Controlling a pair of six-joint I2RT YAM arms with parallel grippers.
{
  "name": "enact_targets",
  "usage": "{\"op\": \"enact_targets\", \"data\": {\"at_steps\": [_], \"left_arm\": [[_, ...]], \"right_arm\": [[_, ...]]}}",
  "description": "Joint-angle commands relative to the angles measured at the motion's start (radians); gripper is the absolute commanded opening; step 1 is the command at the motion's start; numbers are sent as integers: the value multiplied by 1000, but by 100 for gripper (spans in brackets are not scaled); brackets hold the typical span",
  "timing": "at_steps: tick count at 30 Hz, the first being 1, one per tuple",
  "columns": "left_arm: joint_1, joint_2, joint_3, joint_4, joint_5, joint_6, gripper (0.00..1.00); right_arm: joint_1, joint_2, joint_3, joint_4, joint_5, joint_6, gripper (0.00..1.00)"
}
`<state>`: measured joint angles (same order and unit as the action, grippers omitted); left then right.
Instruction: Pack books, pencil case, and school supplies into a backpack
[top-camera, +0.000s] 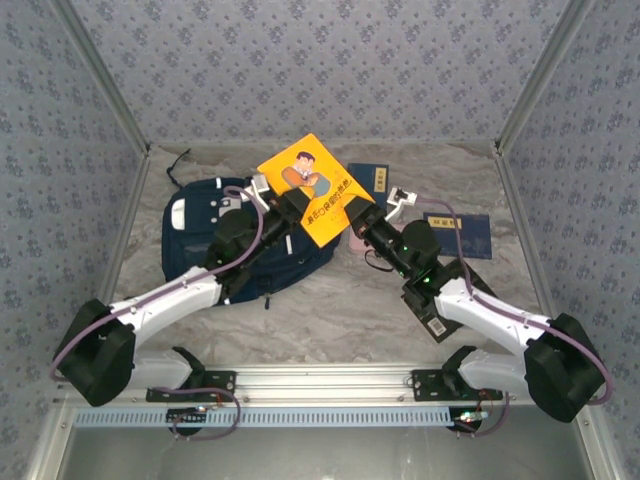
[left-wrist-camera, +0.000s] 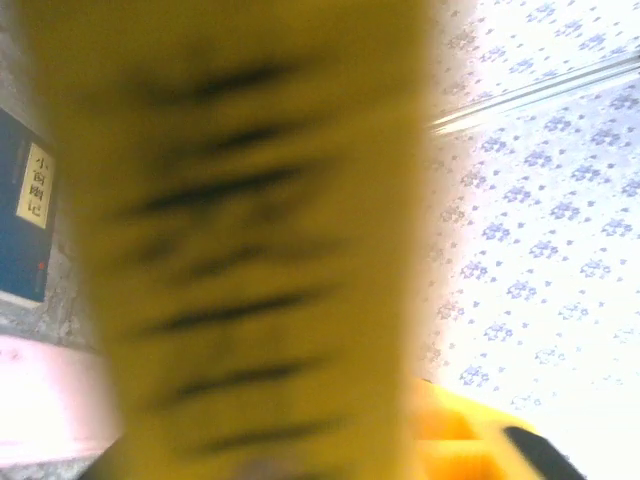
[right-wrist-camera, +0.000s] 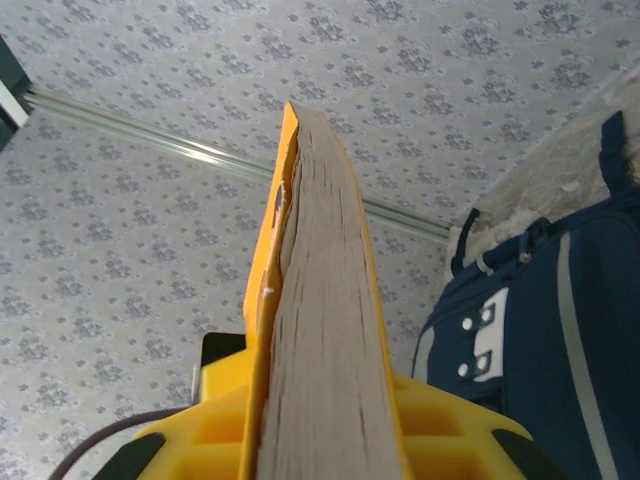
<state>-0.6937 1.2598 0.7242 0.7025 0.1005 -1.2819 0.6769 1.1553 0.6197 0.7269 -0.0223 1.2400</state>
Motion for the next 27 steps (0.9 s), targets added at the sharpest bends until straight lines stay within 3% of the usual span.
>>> {"op": "enact_targets", "data": {"at_steps": [1, 4, 6, 9, 17, 27], "left_arm": [[15, -74, 32, -160, -1, 61, 44], [50, -124, 62, -424, -29, 150, 53], [81, -149, 97, -615, -70, 228, 53], [141, -133, 143, -769, -64, 333, 52], [276, 144, 331, -940, 134, 517, 44], [296, 422, 511, -982, 183, 616, 42]], "right_arm": [[-35, -84, 4, -58, 32, -38, 0], [-89, -199, -21, -237, 41, -94, 0], [-131, -286, -26, -379, 47, -152, 0], [-199, -385, -29, -558, 33, -202, 0], [-347, -511, -74, -726, -94, -228, 0], [-405, -567, -103, -776, -180, -262, 0]]}}
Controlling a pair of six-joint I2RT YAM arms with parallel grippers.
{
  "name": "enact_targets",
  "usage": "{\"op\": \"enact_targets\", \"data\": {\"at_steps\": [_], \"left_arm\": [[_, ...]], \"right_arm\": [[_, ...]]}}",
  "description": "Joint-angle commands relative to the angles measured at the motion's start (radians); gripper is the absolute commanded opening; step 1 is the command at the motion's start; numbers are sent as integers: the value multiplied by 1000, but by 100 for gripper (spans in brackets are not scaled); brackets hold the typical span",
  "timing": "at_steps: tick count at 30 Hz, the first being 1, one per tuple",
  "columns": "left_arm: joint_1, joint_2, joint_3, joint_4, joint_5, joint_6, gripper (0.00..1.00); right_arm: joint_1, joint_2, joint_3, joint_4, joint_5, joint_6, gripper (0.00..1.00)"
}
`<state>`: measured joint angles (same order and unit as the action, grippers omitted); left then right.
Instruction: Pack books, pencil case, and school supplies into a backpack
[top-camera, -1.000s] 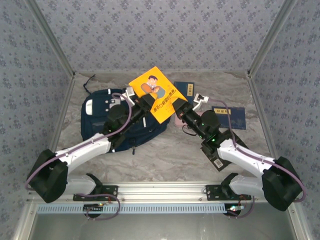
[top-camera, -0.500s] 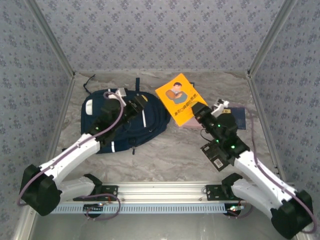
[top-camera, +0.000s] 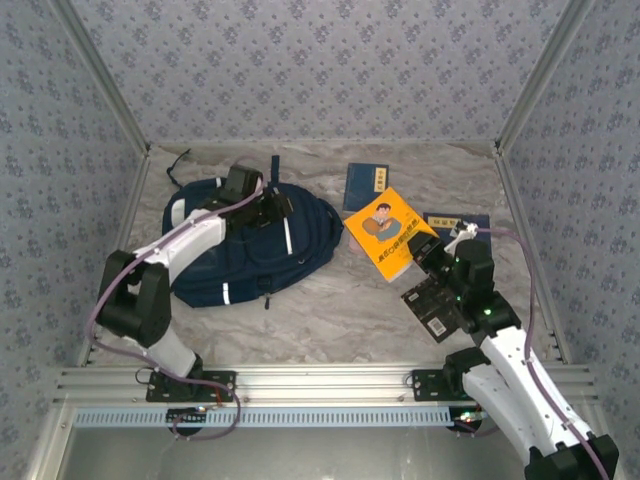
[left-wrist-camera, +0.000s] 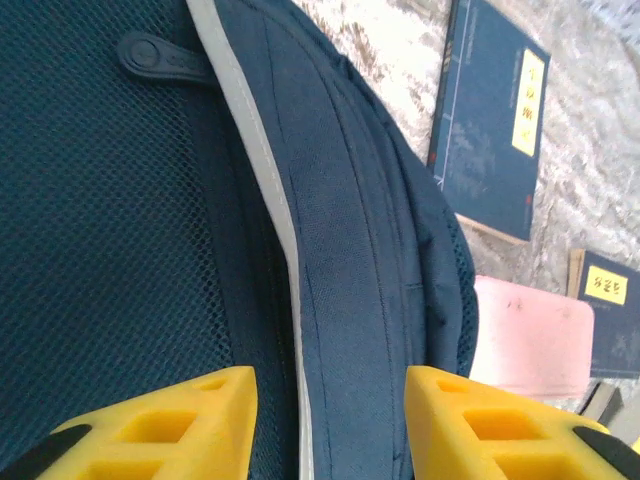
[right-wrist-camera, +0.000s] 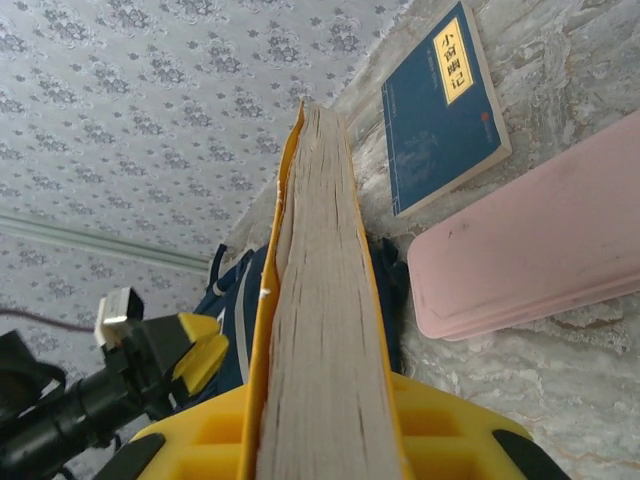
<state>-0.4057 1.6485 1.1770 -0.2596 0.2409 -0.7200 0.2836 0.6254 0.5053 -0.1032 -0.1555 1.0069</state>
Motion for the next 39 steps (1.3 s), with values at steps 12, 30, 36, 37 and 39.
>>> {"op": "enact_targets", "data": {"at_steps": [12, 30, 36, 37, 39], "left_arm": [[7, 166, 131, -22, 78, 69, 37], [-4, 76, 447, -471, 70, 404, 0], [-5, -77, 499, -586, 108, 502, 0], [-4, -104, 503, -595, 123, 519, 0], [-3, -150, 509, -604, 151, 553, 0]], "right_arm": [[-68, -61, -13, 39, -109, -30, 0], [-78, -61, 125, -172, -99, -189, 0], [-79, -42, 212, -208, -104, -238, 0], [-77, -36, 224, -212, -122, -246, 0], [-77, -24, 238, -209, -161, -257, 0]]}}
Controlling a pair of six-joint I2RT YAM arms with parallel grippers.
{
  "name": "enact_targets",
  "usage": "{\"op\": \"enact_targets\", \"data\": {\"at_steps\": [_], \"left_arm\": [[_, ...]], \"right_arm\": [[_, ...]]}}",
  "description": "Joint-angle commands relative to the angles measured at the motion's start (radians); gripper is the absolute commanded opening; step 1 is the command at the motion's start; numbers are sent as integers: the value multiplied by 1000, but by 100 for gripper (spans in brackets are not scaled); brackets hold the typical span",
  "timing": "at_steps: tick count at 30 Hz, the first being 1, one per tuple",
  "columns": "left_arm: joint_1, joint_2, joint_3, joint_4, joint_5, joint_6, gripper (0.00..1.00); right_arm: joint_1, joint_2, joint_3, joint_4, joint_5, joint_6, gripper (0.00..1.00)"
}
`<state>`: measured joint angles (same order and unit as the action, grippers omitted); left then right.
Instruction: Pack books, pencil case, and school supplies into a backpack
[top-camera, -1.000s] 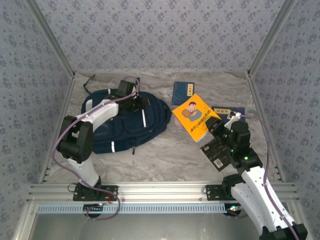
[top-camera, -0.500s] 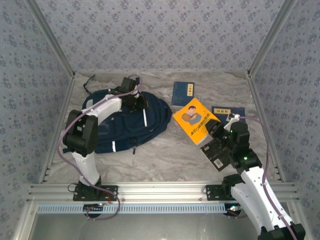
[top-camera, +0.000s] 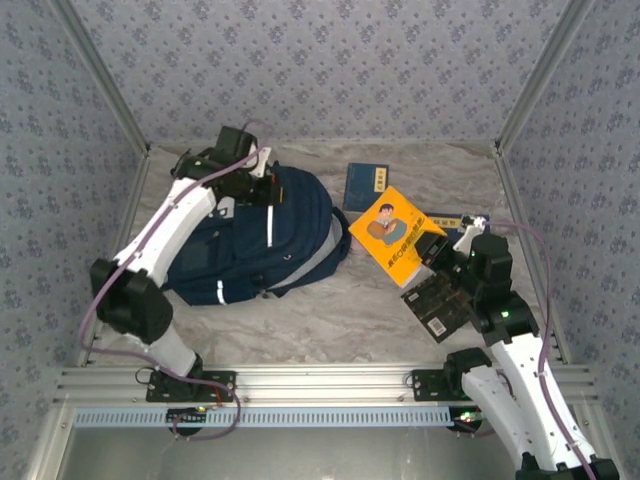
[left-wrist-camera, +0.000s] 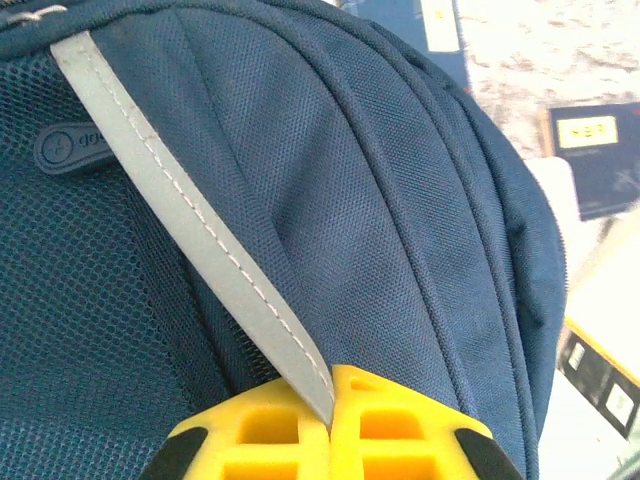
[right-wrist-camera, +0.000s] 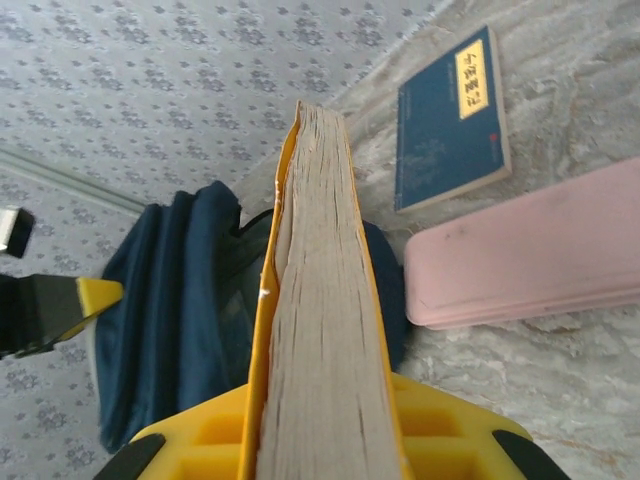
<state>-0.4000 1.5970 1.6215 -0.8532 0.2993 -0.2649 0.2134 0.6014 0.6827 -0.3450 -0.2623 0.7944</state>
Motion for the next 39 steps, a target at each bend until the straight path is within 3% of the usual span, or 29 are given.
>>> {"op": "enact_targets", "data": {"at_steps": [1, 7, 10, 19, 25, 33, 39], "left_arm": [[-9, -120, 70, -16, 113, 122, 0], [0, -191, 99, -49, 219, 274, 0], [16, -218, 105, -54, 216, 345, 0], [77, -229, 80, 62, 313, 317, 0], [122, -228, 52, 124, 423, 287, 0], [128, -252, -32, 169, 538, 320, 0], [133, -264, -52, 169, 539, 346, 0]], "right_arm": [[-4, 4, 64, 38, -80, -44, 0], [34, 29, 51, 69, -178, -33, 0], [95, 52, 23, 83, -177, -29, 0], [429, 143, -58, 187, -2, -24, 0], [577, 228, -46, 236, 97, -22, 0], [551, 241, 16, 268, 58, 33, 0], [453, 315, 34, 383, -1, 236, 0]]}}
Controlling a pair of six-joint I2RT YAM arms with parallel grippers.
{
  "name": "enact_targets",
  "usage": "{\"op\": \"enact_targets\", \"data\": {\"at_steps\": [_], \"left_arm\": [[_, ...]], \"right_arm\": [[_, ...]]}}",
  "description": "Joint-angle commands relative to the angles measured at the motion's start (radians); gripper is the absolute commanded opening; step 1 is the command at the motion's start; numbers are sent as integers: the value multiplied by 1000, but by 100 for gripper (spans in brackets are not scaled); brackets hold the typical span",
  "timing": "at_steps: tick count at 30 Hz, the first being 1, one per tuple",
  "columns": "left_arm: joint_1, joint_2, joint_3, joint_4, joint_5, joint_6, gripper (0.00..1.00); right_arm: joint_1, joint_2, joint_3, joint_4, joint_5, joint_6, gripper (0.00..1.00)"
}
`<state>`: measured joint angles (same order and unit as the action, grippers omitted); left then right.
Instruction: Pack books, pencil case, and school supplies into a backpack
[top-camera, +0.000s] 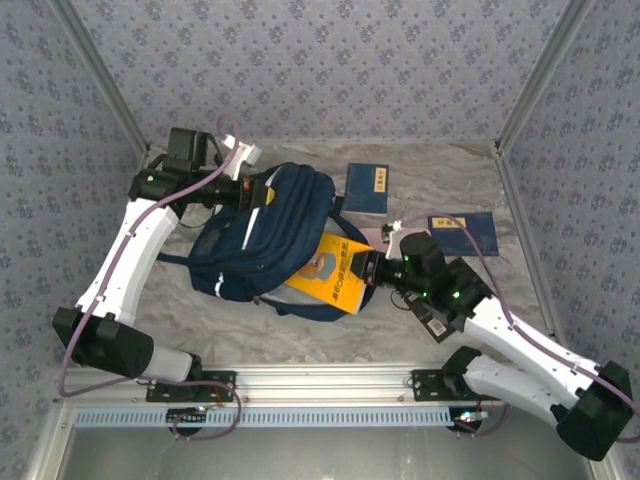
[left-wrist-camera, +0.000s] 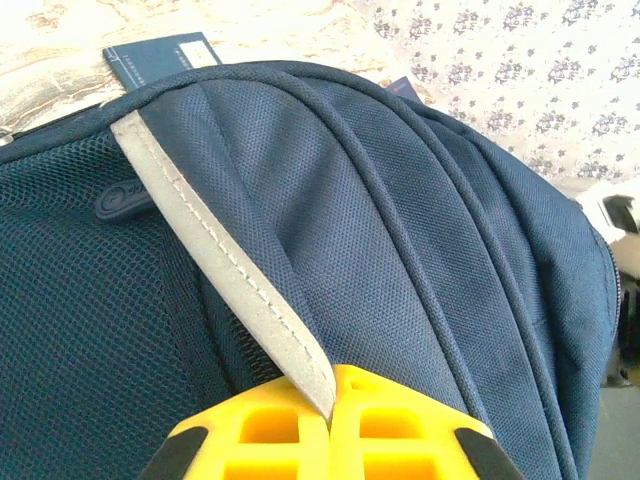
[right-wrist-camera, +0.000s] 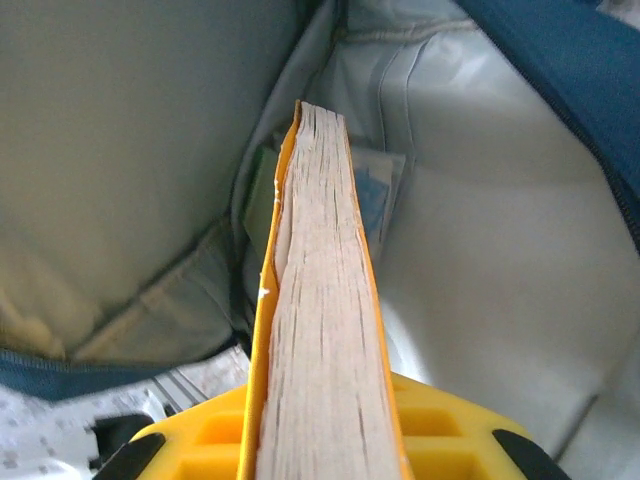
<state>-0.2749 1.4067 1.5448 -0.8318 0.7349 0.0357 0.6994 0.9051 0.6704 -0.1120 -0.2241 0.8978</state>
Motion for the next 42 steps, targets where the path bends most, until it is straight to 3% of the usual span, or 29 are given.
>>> {"op": "enact_targets", "data": {"at_steps": [1, 4, 15, 22, 28, 34, 39, 42], "left_arm": [[10, -76, 21, 147, 103, 47, 0], [13, -80, 14, 175, 105, 46, 0], [14, -90, 3, 198, 124, 32, 0], [14, -100, -12, 225, 134, 7, 0], [13, -89, -14, 255, 165, -31, 0], [10, -92, -21, 273, 169, -49, 0], [8, -95, -28, 277, 164, -52, 0], [9, -100, -31, 268, 142, -49, 0]], "right_arm": [[-48, 27, 44, 190, -51, 169, 0], [-68, 94, 66, 250, -77, 235, 0], [-69, 387, 201, 365, -85, 255, 0], [-29, 597, 308, 425, -81, 292, 0], [40, 771, 410, 488, -25, 282, 0], [88, 904, 531, 397, 95, 291, 0], [130, 1016, 684, 235, 193, 269, 12], [130, 1077, 728, 236, 162, 273, 30]]}}
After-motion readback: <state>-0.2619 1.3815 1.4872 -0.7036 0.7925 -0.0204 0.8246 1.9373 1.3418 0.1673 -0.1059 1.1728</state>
